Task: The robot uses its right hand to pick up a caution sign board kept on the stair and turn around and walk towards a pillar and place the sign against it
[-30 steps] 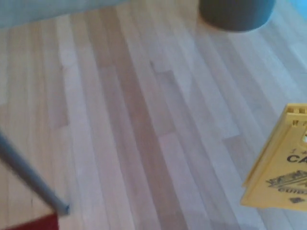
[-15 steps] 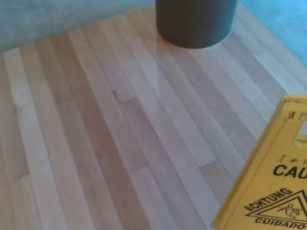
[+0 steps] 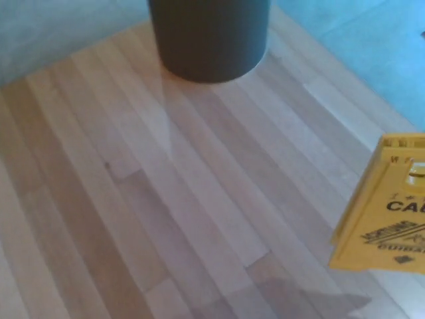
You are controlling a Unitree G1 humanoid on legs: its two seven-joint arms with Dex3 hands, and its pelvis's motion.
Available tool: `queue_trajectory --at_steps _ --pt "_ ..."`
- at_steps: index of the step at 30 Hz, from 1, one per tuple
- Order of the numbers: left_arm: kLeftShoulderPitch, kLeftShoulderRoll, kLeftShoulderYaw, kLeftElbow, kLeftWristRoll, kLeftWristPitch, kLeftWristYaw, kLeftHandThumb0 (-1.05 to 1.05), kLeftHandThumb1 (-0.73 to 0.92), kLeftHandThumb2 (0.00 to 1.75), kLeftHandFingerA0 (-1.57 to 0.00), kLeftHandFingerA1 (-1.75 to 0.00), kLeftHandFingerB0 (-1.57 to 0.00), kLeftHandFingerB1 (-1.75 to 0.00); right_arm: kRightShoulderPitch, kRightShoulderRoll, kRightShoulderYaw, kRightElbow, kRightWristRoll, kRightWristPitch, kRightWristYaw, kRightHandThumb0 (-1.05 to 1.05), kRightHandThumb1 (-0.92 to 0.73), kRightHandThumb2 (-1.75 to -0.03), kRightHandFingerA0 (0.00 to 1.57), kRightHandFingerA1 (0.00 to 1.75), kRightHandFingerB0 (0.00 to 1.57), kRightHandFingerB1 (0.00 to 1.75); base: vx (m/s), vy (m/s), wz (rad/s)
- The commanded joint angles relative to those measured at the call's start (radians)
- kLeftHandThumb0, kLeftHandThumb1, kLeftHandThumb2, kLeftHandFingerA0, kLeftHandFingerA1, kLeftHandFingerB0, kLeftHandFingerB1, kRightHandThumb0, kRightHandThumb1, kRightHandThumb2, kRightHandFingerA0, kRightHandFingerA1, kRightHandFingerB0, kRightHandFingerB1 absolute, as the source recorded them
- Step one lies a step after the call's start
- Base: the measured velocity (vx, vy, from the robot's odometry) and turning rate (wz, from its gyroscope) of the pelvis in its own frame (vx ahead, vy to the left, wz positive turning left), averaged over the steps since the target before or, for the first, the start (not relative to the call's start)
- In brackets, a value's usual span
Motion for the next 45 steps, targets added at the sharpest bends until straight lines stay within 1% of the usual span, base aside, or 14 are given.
queue_trajectory --at_steps 1,7,9,14,20,21,22,23,28,32,37,42,43,45 --pt "0.002 0.015 0.008 0.002 -0.011 -0.005 -0.003 -0.02 0.55 0.86 -1.00 -0.85 -0.90 -0.63 -0.048 -0.016 0.006 -0.024 0.010 -0.035 -0.034 -0.13 -0.50 -0.98 1.06 1.54 0.99 1.16 0.38 0.109 -0.44" --pt "0.001 0.015 0.022 -0.001 -0.019 -0.008 -0.009 0.02 0.53 0.93 -1.00 -0.90 -0.93 -0.65 -0.092 -0.004 0.062 -0.017 -0.020 -0.018 -0.018 -0.14 -0.50 -1.01 1.06 1.52 0.99 1.17 0.35 0.086 -0.05" --pt "0.003 0.022 -0.007 -0.004 0.013 -0.002 0.018 -0.04 0.59 0.78 -0.98 -0.83 -0.89 -0.63 -0.126 0.002 0.088 -0.006 -0.032 -0.015 -0.017 -0.13 -0.49 -1.00 1.05 1.54 0.99 1.18 0.33 0.037 0.01" --pt "0.008 0.015 0.005 -0.019 -0.016 -0.014 0.007 -0.03 0.56 0.87 -0.98 -0.88 -0.88 -0.66 -0.178 0.016 0.123 0.032 -0.040 -0.032 -0.038 -0.13 -0.49 -1.03 1.09 1.48 1.00 1.17 0.33 0.001 -0.08" --pt "0.001 0.020 0.009 -0.011 -0.015 -0.009 0.003 0.01 0.57 0.84 -0.98 -0.87 -0.90 -0.67 -0.201 0.033 0.141 0.042 -0.041 -0.038 -0.046 -0.13 -0.49 -1.02 1.08 1.51 1.00 1.17 0.12 -0.133 -0.04" --pt "0.001 0.021 0.005 -0.011 -0.009 -0.007 0.007 0.02 0.61 0.74 -0.96 -0.80 -0.86 -0.65 -0.205 0.047 0.147 0.032 -0.041 -0.038 -0.040 -0.21 -0.50 -0.97 1.06 1.51 0.98 1.18 0.13 -0.042 -0.05" --pt "0.000 0.022 0.000 -0.012 -0.002 -0.004 0.011 0.02 0.61 0.74 -0.96 -0.80 -0.86 -0.65 -0.210 0.063 0.155 0.018 -0.040 -0.037 -0.032 -0.21 -0.50 -0.97 1.06 1.51 0.98 1.18 0.13 0.004 -0.08" --pt "0.000 0.022 0.000 -0.013 -0.001 -0.008 0.014 -0.05 0.56 0.83 -1.00 -0.89 -0.90 -0.67 -0.212 0.081 0.162 0.006 -0.040 -0.033 -0.025 -0.14 -0.50 -1.02 1.06 1.57 0.97 1.24 0.14 0.032 -0.14" --pt "-0.002 0.026 -0.014 -0.012 0.011 -0.004 0.030 -0.07 0.60 0.77 -1.00 -0.86 -0.91 -0.64 -0.209 0.097 0.168 -0.016 -0.039 -0.024 -0.005 -0.13 -0.52 -1.02 1.06 1.59 0.96 1.27 0.12 0.092 -0.05" --pt "-0.006 0.028 -0.018 -0.014 0.007 -0.003 0.025 0.01 0.56 0.88 -0.97 -0.87 -0.88 -0.65 -0.206 0.154 0.223 -0.060 -0.069 -0.027 0.001 -0.11 -0.48 -1.06 1.04 1.60 0.92 1.29 0.12 0.131 0.00" --pt "-0.011 0.021 -0.007 -0.021 -0.011 -0.003 0.015 -0.04 0.62 0.77 -0.98 -0.89 -0.88 -0.69 -0.226 0.179 0.255 -0.049 -0.083 -0.026 0.007 -0.12 -0.47 -1.12 1.06 1.57 0.92 1.31 0.09 0.056 -0.06" --pt "0.002 0.024 -0.007 -0.032 -0.004 -0.028 0.023 0.03 0.52 0.92 -0.97 -0.93 -0.88 -0.68 -0.266 0.201 0.272 -0.021 -0.084 -0.020 0.020 -0.11 -0.49 -1.07 1.04 1.60 0.91 1.31 0.03 -0.022 0.03" --pt "-0.001 0.026 -0.004 -0.030 -0.007 -0.021 0.019 0.00 0.58 0.85 -0.93 -0.85 -0.87 -0.65 -0.271 0.202 0.275 -0.024 -0.089 -0.015 0.023 -0.13 -0.47 -1.09 1.27 1.34 1.01 1.15 0.09 -0.115 0.05" --pt "-0.007 0.033 -0.005 -0.020 -0.005 -0.005 0.011 0.05 0.56 0.86 -0.96 -0.84 -0.87 -0.65 -0.281 0.206 0.283 -0.021 -0.091 -0.016 0.021 -0.13 -0.47 -1.09 1.28 1.34 1.01 1.15 0.12 -0.182 0.09"
